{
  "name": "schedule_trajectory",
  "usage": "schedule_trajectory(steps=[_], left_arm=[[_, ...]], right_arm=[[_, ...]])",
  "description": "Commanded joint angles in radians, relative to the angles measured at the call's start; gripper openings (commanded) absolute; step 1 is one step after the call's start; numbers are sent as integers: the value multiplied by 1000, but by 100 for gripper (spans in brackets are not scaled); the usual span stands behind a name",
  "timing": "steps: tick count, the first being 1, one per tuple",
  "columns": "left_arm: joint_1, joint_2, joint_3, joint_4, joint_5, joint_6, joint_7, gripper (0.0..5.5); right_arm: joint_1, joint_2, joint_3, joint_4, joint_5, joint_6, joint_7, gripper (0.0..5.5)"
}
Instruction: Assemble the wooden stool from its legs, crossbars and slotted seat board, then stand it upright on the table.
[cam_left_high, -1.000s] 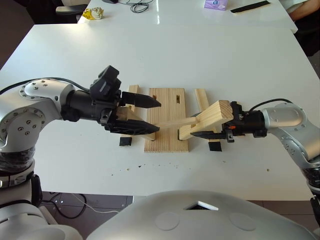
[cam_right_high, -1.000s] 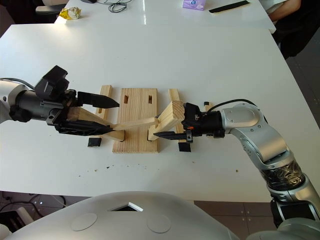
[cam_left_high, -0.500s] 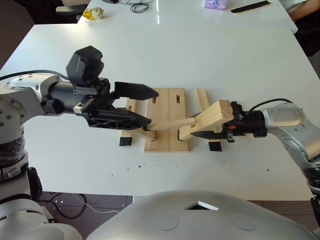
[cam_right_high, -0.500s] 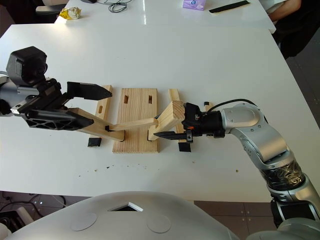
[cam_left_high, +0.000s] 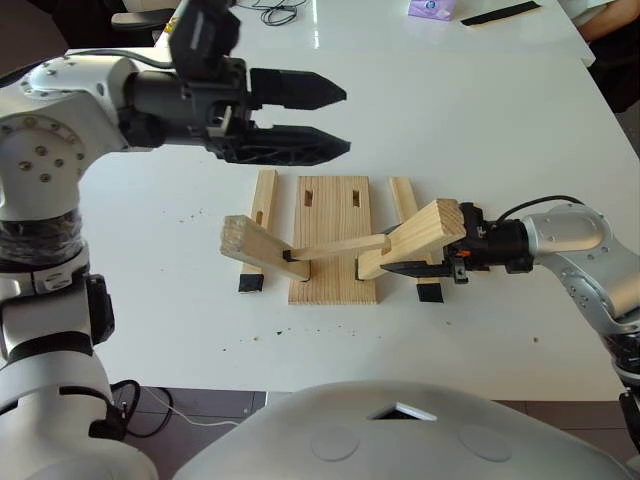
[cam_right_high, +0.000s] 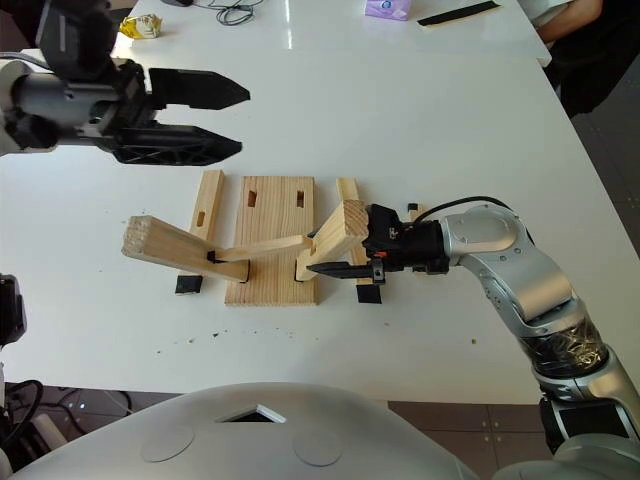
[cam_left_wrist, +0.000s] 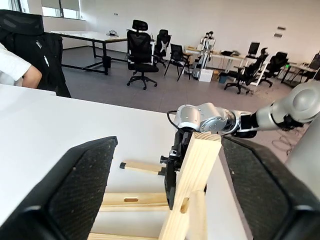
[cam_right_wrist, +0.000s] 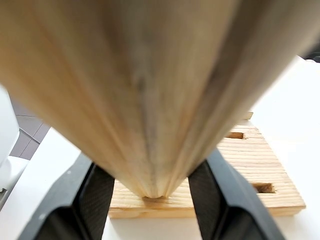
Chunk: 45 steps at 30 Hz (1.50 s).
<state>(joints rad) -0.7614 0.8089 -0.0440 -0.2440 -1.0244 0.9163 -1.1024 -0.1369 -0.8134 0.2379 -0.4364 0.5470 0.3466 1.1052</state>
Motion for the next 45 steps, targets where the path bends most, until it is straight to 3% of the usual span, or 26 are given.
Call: schedule_trajectory(steps=[1, 8, 19, 45], left_arm=[[-83, -20, -129, 32, 143, -87, -154, 290], [-67, 38, -223, 57, 274, -165, -400, 184], [-52, -16, -267, 30, 334, -168, -455, 6], [-7, -49, -331, 12, 438, -220, -469, 0]], right_arm=[[17, 4, 57, 42, -60, 47, 5, 204], [27, 6, 60, 35, -62, 48, 2, 204], [24, 14, 67, 28, -64, 54, -11, 204], [18, 16, 77, 35, -70, 47, -19, 204]])
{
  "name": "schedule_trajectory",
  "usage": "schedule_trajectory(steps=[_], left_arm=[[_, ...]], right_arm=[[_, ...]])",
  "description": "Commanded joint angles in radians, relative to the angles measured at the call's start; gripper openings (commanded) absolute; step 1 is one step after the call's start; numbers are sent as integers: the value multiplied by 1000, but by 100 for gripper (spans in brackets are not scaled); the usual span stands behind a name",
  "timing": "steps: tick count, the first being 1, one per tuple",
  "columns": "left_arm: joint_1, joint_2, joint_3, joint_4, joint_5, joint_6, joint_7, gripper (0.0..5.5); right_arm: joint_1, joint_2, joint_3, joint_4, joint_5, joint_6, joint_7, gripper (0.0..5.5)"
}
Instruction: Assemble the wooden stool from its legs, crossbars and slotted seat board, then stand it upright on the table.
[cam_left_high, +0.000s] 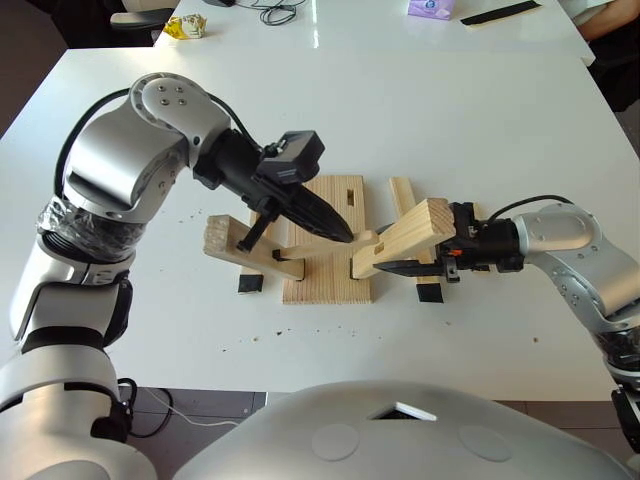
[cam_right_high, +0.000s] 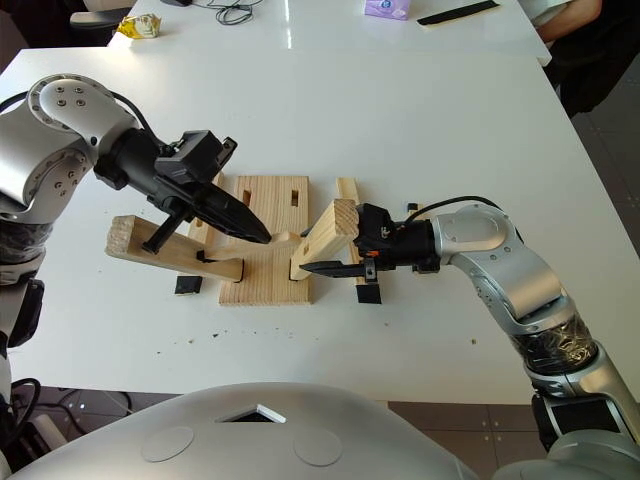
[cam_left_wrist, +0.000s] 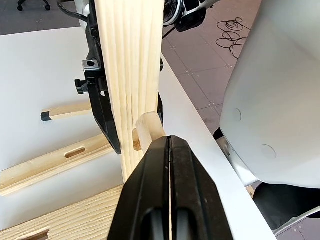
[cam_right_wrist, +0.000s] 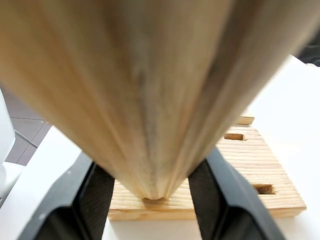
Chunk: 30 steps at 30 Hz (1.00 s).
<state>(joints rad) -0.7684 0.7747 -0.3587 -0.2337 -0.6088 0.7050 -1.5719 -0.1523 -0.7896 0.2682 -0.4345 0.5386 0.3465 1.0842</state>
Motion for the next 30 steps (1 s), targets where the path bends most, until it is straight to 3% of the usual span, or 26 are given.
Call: schedule_trajectory(steps=[1, 30], left_arm=[[1, -18, -18, 3, 24, -7, 4, 0], [38, -54, -72, 8, 92, -16, 31, 0]], right_arm=[[34, -8, 47, 34, -62, 46, 2, 204], [31, -10, 45, 11, -53, 55, 1, 204]])
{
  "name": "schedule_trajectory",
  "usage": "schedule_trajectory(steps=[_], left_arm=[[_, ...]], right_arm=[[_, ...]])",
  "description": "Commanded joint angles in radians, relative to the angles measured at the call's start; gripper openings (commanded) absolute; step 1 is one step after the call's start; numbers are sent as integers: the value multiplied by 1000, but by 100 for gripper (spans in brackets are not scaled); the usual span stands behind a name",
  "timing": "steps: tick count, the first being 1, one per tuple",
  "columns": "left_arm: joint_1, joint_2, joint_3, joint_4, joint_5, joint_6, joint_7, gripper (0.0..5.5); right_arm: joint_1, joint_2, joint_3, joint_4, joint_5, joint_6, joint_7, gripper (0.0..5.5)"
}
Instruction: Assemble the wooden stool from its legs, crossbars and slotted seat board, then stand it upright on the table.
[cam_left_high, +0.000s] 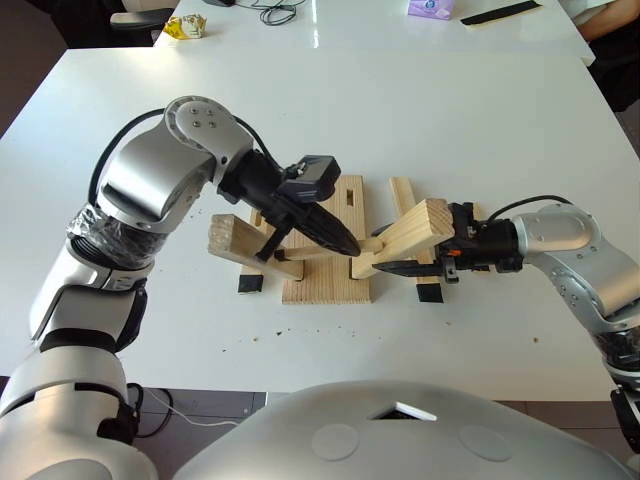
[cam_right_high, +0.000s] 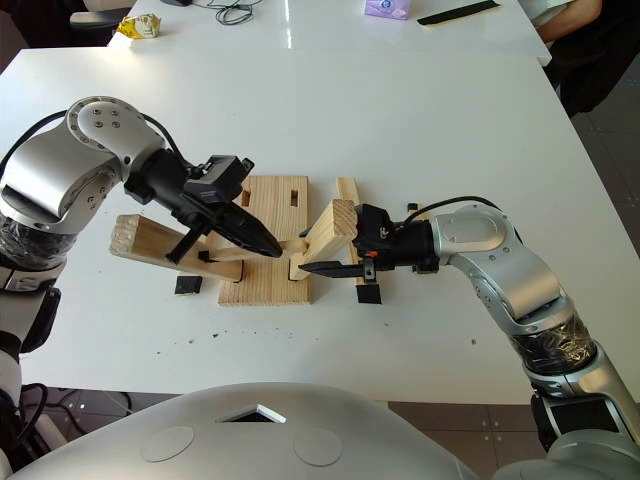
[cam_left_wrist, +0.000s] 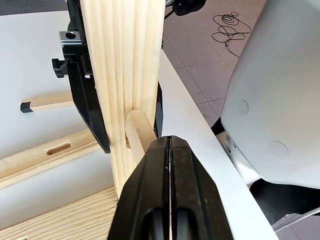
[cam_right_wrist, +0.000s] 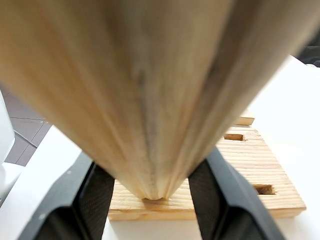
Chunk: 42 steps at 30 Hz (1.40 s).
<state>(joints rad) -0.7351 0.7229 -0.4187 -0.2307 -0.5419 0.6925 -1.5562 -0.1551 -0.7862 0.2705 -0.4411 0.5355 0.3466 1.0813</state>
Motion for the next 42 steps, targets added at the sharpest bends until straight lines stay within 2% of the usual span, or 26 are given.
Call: schedule_trajectory(steps=[1, 18, 29, 42], left_arm=[[6, -2, -12, 5, 27, -3, 15, 0], [38, -1, -39, -1, 60, -23, 20, 0], [26, -50, -28, 19, 58, 15, 95, 0], [45, -55, -46, 22, 79, 4, 112, 0]], right_arm=[[33, -14, 42, 18, -50, 55, 5, 204], [31, -12, 41, 14, -48, 59, 3, 204], [27, -11, 45, 17, -52, 57, 5, 204], [24, -8, 46, 18, -53, 58, 3, 204]])
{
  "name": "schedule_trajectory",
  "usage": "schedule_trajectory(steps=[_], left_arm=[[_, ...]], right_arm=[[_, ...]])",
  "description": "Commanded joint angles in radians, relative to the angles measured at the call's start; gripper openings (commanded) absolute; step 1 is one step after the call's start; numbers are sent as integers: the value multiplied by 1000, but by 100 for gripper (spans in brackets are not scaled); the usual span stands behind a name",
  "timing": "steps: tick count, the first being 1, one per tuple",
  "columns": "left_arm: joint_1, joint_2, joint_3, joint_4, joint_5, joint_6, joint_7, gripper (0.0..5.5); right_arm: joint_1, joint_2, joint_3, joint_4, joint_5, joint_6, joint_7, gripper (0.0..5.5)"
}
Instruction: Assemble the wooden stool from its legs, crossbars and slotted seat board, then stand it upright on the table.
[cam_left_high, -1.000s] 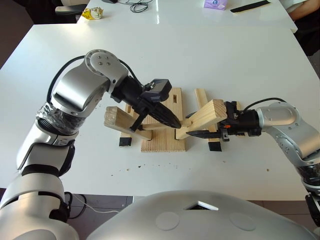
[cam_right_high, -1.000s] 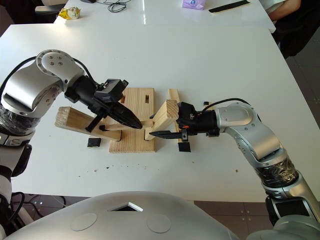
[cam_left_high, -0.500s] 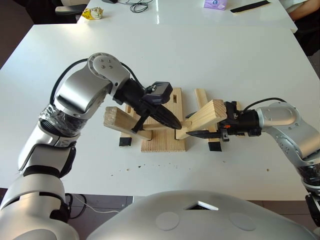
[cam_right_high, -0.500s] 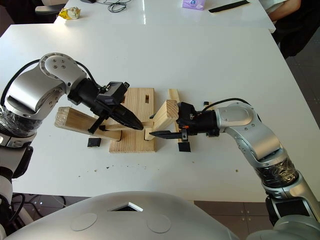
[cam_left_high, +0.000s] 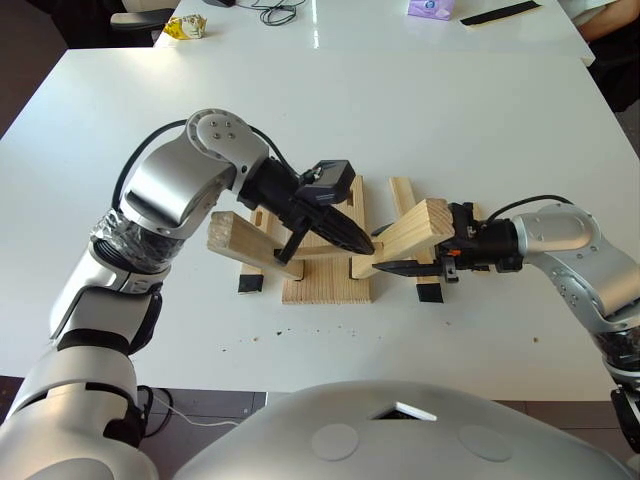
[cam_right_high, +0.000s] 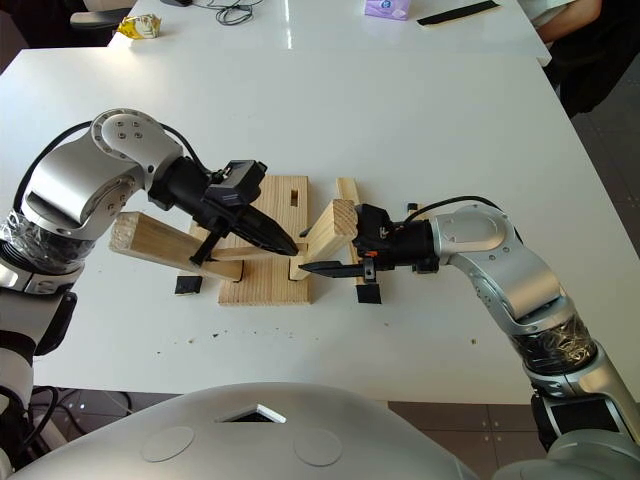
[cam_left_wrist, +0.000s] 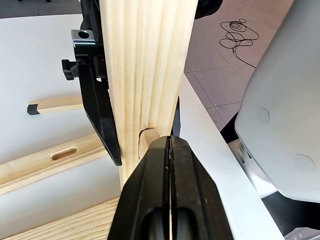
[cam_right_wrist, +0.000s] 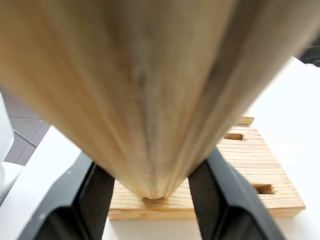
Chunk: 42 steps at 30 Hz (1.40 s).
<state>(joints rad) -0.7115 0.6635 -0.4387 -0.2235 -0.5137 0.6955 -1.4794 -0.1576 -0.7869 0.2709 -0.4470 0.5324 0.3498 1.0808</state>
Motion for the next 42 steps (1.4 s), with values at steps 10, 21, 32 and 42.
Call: schedule_trajectory(steps=[10, 21, 32, 42], left_arm=[[35, -11, -45, 25, 68, -7, 69, 0], [54, -12, -61, 11, 75, -11, 93, 0], [-8, -76, 21, 15, -22, 72, 158, 0], [-268, -198, 342, 152, -135, 160, 406, 0]], right_arm=[[25, -6, 49, 27, -53, 52, 8, 204], [20, -2, 53, 26, -54, 55, 7, 204], [29, -8, 50, 25, -54, 51, 8, 204], [38, -9, 47, 20, -54, 49, -1, 204]])
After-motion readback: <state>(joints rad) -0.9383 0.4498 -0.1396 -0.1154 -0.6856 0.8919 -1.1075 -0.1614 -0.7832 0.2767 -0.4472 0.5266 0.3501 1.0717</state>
